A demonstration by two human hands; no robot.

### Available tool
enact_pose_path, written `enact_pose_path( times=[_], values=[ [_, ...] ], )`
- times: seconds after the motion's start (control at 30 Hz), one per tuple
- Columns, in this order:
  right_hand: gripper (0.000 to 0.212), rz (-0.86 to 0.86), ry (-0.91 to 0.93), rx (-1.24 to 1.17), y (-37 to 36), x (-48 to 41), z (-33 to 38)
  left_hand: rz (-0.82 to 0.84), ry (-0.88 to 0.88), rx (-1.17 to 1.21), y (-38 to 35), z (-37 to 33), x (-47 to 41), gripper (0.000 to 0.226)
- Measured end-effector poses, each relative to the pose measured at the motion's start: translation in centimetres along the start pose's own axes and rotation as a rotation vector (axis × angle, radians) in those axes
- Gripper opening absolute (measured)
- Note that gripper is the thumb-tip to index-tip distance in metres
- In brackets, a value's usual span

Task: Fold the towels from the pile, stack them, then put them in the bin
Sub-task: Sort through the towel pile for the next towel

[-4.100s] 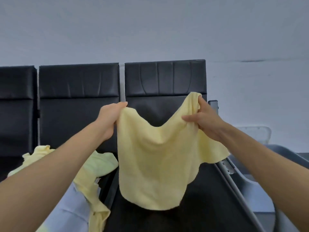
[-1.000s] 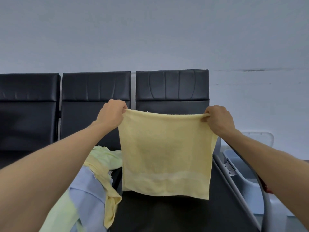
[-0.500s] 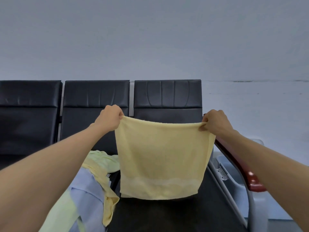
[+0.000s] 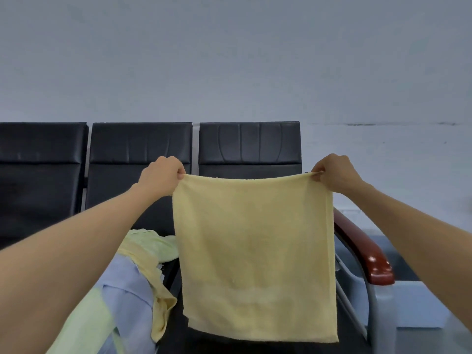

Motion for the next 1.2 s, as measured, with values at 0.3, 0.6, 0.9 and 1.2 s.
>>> enact_pose_path(
  times=[0.3, 0.6, 0.9, 1.2],
  values=[
    [0.007, 0.089, -0.09, -0.098, -10.1, -2.2, -5.4, 0.102, 0.233, 0.507, -11.4, 4.1, -2.8, 0.011],
    [0.013, 0.131, -0.096, -0.197, -19.6, -1.0, -9.3, 0.064, 0.208, 0.528, -20.3, 5.2, 1.0, 0.012],
    [0.031, 0.339, -0.193, -0.26, -26.2, 7.2, -13.8, 0.3, 0.041, 0.424, -29.3, 5.6, 10.1, 0.014],
    [0.004, 0.479, -0.213, -0.228, -26.9, 8.6, -15.5, 0.361, -0.046, 0.362, -29.3, 5.0, 10.8, 0.006]
  ],
)
Point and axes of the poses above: each hand's wrist, its own x-axis away from the middle knuckle, its own y-axis out of the back of the hand, z = x × y, the point moved 7 cm from there along -x, towards the middle knuckle, and after that the axes turned 6 degrees about z, right-handed, at the moved point
